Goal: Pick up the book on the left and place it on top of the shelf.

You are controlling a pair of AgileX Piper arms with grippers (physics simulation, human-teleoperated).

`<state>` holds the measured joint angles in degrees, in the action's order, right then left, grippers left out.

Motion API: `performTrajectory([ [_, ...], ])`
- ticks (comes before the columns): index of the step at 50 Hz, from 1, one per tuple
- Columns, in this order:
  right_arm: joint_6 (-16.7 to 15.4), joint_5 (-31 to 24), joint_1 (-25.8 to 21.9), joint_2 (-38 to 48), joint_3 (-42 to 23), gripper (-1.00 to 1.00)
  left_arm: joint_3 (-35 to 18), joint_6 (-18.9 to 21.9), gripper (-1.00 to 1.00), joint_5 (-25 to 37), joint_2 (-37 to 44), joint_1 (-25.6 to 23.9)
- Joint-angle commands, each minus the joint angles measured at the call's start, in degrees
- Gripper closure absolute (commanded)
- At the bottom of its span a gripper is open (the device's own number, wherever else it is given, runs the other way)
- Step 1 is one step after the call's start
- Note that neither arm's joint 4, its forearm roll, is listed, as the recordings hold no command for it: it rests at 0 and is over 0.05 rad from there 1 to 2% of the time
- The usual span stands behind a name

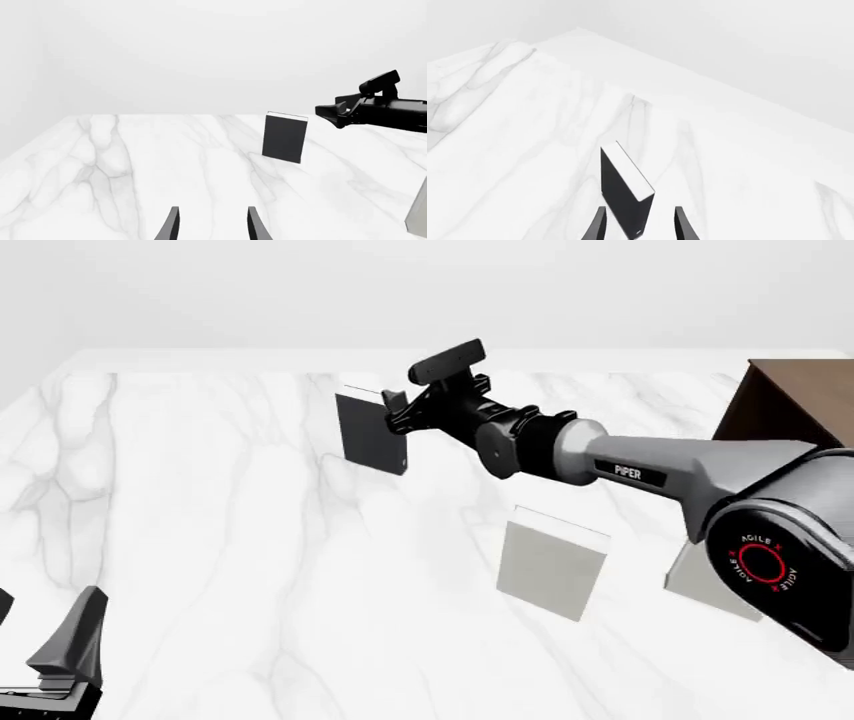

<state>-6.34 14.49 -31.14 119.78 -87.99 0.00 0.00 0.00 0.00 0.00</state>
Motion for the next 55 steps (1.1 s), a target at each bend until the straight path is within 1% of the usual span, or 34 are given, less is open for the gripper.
performTrajectory([
  [1, 0.6, 0.6, -0.4, 2.4, -1.7, -1.0, 0.0, 0.0, -1.0, 0.0, 0.0, 0.0],
  [40, 2.0, 0.6, 0.4, 10.4, -7.9, -1.0, 0.0, 0.0, -1.0, 0.0, 0.0, 0.0],
  [47, 3.0, 1.3, 0.6, 12.4, -8.8, -1.0, 0.0, 0.0, -1.0, 0.0, 0.0, 0.0],
  [55, 3.2, 1.0, 0.7, 13.6, -9.9, -1.0, 0.0, 0.0, -1.0, 0.0, 0.0, 0.0],
])
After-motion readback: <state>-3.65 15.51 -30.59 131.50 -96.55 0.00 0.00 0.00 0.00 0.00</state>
